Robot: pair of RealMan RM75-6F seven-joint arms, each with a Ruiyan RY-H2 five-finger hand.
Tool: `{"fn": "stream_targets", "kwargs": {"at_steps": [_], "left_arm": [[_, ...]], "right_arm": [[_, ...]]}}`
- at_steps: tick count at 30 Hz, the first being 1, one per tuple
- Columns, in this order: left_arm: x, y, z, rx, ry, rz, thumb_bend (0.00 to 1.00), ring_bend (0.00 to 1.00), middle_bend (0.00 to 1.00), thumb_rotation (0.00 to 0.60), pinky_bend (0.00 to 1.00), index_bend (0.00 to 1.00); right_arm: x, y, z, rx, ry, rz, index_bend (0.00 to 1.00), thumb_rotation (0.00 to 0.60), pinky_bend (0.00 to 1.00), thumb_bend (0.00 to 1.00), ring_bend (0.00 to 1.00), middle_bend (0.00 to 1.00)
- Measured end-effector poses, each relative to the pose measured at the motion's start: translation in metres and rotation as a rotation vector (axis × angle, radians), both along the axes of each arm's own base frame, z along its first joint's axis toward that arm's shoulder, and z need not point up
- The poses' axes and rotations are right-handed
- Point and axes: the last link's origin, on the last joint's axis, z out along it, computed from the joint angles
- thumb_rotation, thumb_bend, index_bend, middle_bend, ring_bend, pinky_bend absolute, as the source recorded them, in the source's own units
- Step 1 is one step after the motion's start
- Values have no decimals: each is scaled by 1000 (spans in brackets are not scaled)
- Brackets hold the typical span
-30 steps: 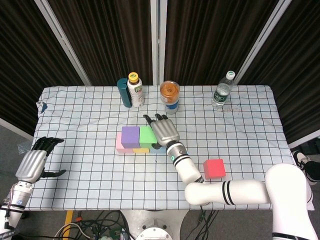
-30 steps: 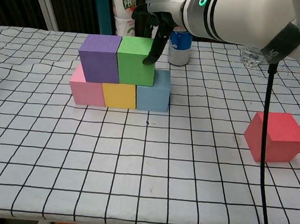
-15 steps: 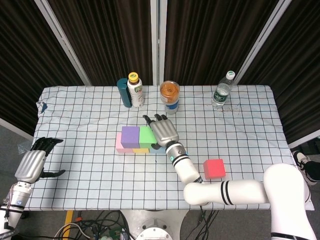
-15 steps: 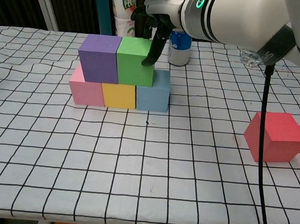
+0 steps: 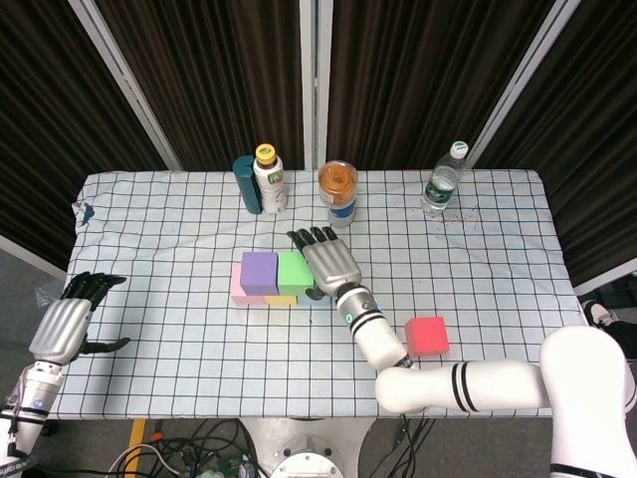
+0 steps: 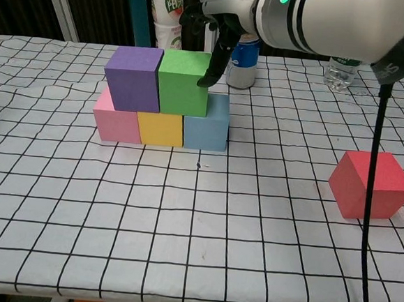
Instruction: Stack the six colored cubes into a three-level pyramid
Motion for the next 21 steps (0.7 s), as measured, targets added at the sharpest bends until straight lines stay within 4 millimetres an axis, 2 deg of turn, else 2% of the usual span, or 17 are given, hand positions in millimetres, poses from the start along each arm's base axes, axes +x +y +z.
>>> {"fn": "stream_targets", "kwargs": {"at_steps": [3, 5, 8, 11, 15, 21], "left_arm": [[0, 1, 2, 8, 10, -4, 60, 99, 159, 600, 69, 184], [0, 2, 4, 19, 16, -11, 60, 99, 159, 600, 69, 185], [-1, 3, 6, 32, 25, -18, 60, 99, 158, 600, 69, 185], [-3, 4, 7, 43, 29, -20, 60, 99, 159, 600, 69, 185], [-4, 5, 8, 49, 26, -10, 60, 99, 159, 600, 69, 185], [1, 6, 8, 47, 26, 3, 60, 99, 159, 600, 69, 185]], "right_arm": [[-6, 4, 15, -20, -19, 10, 0, 600, 0, 153, 0, 45], [-15, 8, 27, -38, -33, 15, 0, 600, 0, 152, 0, 85], [-36, 17, 51, -71, -57, 16, 0, 600, 0, 152, 0, 155], [-64, 28, 73, -97, -89, 6, 0, 600, 10, 153, 0, 211], [-105, 46, 98, -106, -132, -2, 0, 600, 60, 133, 0, 220], [-159, 78, 113, -33, -168, -4, 0, 600, 51, 11, 0, 197]]}}
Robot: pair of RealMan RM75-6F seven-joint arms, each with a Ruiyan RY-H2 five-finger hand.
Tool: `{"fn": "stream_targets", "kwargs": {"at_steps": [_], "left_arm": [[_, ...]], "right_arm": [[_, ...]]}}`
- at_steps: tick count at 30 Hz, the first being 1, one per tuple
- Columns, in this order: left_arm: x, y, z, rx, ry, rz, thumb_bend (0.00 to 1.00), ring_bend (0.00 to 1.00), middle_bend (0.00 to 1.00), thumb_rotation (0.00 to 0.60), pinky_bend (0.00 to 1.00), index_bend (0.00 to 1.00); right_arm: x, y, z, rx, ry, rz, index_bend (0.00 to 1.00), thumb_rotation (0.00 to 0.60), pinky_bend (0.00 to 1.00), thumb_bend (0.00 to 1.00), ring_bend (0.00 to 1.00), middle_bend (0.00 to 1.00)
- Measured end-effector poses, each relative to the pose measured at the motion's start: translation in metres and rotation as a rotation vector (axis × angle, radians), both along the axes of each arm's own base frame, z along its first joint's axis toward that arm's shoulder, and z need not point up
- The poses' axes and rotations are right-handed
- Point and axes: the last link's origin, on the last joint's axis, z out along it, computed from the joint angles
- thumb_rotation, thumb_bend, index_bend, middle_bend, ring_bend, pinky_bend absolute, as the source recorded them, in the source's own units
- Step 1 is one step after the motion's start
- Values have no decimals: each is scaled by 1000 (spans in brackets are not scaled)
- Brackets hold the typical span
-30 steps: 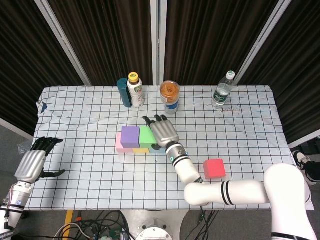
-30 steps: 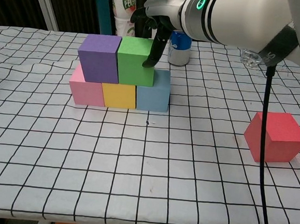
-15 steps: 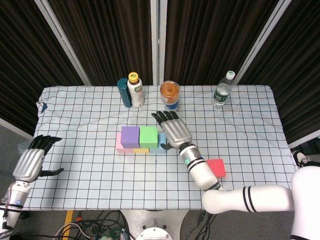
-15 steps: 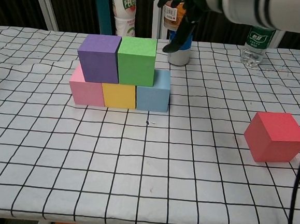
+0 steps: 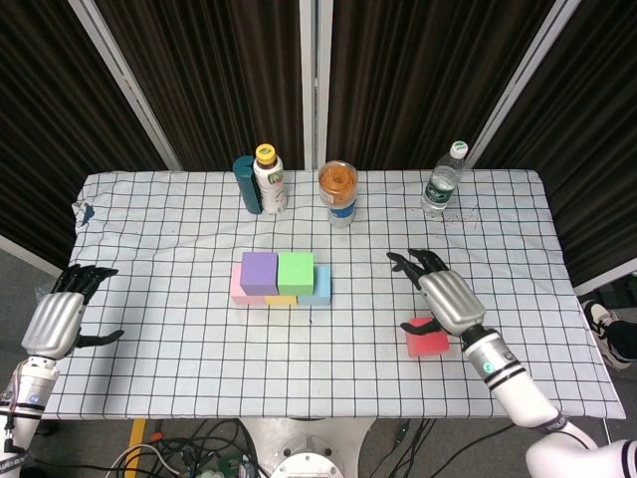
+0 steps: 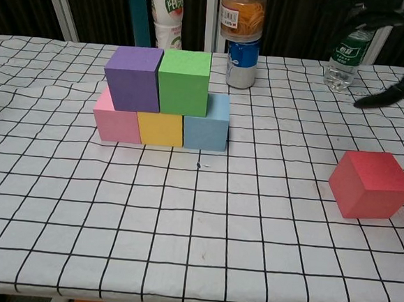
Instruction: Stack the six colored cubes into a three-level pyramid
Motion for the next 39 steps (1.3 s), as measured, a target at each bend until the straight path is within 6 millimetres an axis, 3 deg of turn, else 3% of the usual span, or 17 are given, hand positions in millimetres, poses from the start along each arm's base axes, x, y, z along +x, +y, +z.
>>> {"fn": "stream_targets", "kwargs": {"at_steps": [9, 16, 21, 27, 31, 35, 39], "left_arm": [[5, -2, 0, -13, -1, 18, 60, 99, 158, 600, 69, 185], [7, -4, 1, -9, -10, 24, 60, 99, 159, 600, 69, 185], [6, -5, 2, -2, -18, 25, 59, 99, 159, 600, 69, 185], [4, -5, 2, 5, -24, 29, 60, 99, 158, 600, 69, 184], [3, -5, 3, 8, -28, 29, 59, 99, 159, 600, 69, 185], [3, -5, 3, 7, -20, 26, 59, 99, 159, 600, 69, 184], [3, -5, 0, 0, 4, 16, 59, 99, 159, 600, 69, 185]], "right_arm": [[-84, 34, 2, 66, 111, -34, 0, 600, 36, 0, 0, 178], [-107, 32, -19, 87, 144, -46, 0, 600, 36, 0, 0, 178], [-111, 27, -34, 93, 141, -29, 0, 600, 36, 31, 0, 201], [-112, 21, -46, 81, 112, 1, 0, 600, 39, 176, 92, 403], [-106, 20, -42, 67, 101, 23, 0, 600, 43, 177, 112, 433], [-87, 16, -29, 45, 54, 55, 0, 600, 48, 176, 125, 443], [-50, 6, -11, 29, -24, 104, 0, 600, 48, 176, 125, 441]]}}
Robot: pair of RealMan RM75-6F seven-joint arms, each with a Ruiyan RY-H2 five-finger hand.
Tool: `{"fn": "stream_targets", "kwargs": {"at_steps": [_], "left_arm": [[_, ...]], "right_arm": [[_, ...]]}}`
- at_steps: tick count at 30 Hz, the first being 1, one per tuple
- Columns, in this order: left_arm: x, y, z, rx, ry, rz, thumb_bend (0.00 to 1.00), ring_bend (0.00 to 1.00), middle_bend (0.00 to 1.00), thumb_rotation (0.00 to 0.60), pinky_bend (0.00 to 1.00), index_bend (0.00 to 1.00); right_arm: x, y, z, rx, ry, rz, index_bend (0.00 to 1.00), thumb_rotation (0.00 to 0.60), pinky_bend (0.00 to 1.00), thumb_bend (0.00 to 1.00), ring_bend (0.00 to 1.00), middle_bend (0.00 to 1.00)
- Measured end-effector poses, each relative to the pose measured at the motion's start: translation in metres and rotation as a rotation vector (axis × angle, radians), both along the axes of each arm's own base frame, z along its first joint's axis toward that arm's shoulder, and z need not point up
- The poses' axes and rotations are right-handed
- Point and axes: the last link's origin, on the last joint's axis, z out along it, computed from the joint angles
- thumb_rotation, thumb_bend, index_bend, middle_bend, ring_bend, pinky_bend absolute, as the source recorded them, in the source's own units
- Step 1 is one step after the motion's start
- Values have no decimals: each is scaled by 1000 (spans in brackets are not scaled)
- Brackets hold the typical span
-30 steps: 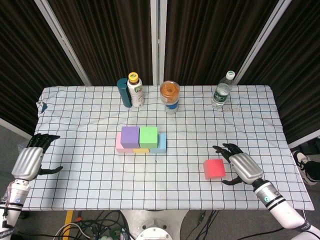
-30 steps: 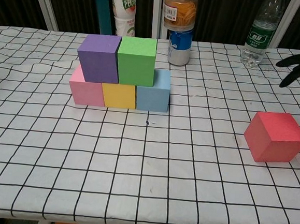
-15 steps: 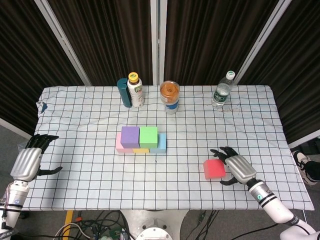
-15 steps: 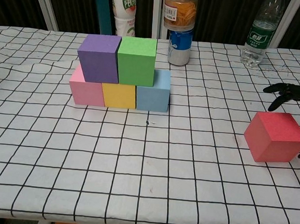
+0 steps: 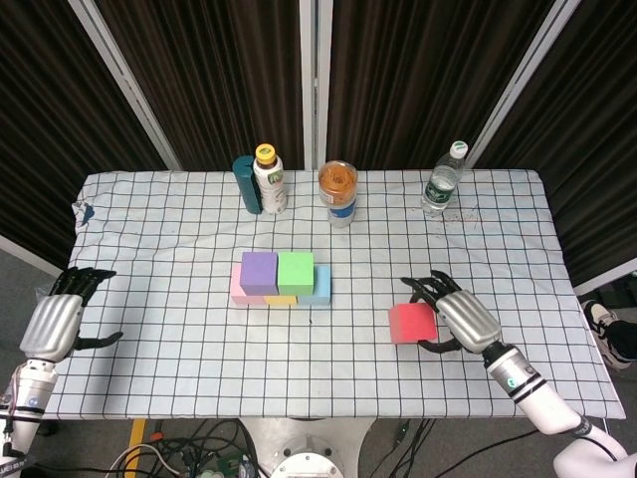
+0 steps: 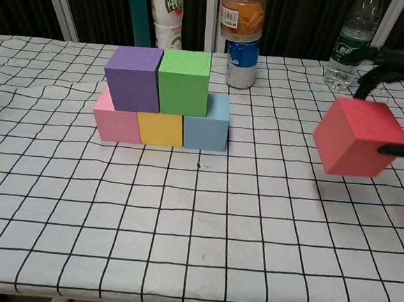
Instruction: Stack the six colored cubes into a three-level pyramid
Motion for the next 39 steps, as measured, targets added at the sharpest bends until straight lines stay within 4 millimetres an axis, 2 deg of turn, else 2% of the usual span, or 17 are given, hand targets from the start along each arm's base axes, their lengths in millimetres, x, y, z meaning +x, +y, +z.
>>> {"fn": "stream_targets", "kwargs": {"at_steps": [3, 11, 16, 21, 30, 39], "left_arm": [[0, 0, -2, 1, 25, -9, 59, 99, 159, 600, 69, 185], [3, -3, -15, -14, 77, -36, 59, 99, 159, 600, 69, 185], [4, -4, -16, -17, 76, -36, 59, 99, 159, 600, 69, 185], [4, -6, -16, -17, 73, -34, 58, 99, 159, 600, 69, 185], [4, -8, -15, -7, 64, -35, 58, 99, 158, 600, 69, 185], [3, -6, -16, -8, 52, -25, 58, 99, 159, 600, 69, 185]], "right_arm": [[33, -13, 11, 4, -61, 22, 0, 600, 48, 177, 125, 437], [92, -45, 20, 25, -105, -16, 0, 600, 48, 179, 125, 433], [137, -64, 13, 69, -116, -18, 0, 600, 49, 179, 125, 431], [182, -77, -1, 138, -110, 21, 1, 600, 49, 178, 125, 426], [220, -96, -21, 142, -60, 38, 1, 600, 49, 178, 124, 425], [237, -107, -41, 103, 24, 47, 0, 600, 49, 178, 124, 423]]}}
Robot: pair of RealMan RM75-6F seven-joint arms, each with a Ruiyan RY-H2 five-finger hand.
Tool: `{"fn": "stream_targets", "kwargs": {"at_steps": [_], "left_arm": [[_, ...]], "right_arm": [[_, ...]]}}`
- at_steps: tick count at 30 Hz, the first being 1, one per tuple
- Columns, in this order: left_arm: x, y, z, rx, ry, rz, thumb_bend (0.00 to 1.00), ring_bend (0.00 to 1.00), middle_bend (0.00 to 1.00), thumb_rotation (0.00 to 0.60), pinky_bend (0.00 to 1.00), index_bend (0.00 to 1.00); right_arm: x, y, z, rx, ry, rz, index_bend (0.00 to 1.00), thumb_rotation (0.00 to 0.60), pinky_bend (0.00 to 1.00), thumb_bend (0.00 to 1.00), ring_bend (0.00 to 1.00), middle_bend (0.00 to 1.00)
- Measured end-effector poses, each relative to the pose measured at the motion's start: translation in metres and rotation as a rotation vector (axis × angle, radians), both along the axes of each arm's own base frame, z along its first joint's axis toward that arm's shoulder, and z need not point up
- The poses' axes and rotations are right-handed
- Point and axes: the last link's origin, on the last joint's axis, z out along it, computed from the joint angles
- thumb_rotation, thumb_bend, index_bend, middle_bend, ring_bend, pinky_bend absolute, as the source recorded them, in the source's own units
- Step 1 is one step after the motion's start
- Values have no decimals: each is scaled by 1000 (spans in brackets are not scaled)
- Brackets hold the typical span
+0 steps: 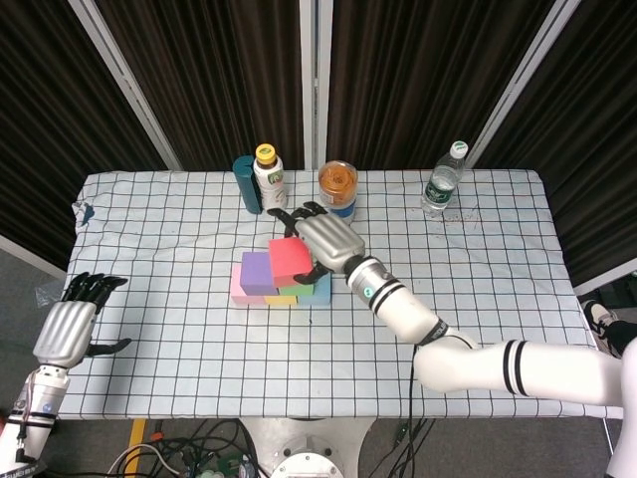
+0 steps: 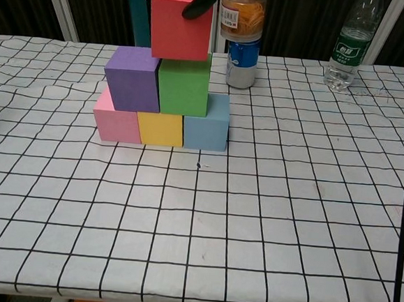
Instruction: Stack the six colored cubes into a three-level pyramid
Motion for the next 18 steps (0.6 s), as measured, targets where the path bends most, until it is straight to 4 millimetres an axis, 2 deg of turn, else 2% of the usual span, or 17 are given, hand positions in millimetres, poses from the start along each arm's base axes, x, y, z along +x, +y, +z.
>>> {"fn": "stream_targets", "kwargs": {"at_steps": [6, 18], "left_arm": [[-2, 0, 1, 0, -5, 9, 58, 99, 159, 600, 69, 184], [-9, 0, 0, 2, -20, 21, 58, 99, 158, 600, 69, 185]], "right_arm": [[9, -4, -13, -3, 22, -5, 1, 600, 49, 177, 117, 414], [23, -3, -25, -22, 49, -22, 0, 600, 49, 177, 113, 390]]}}
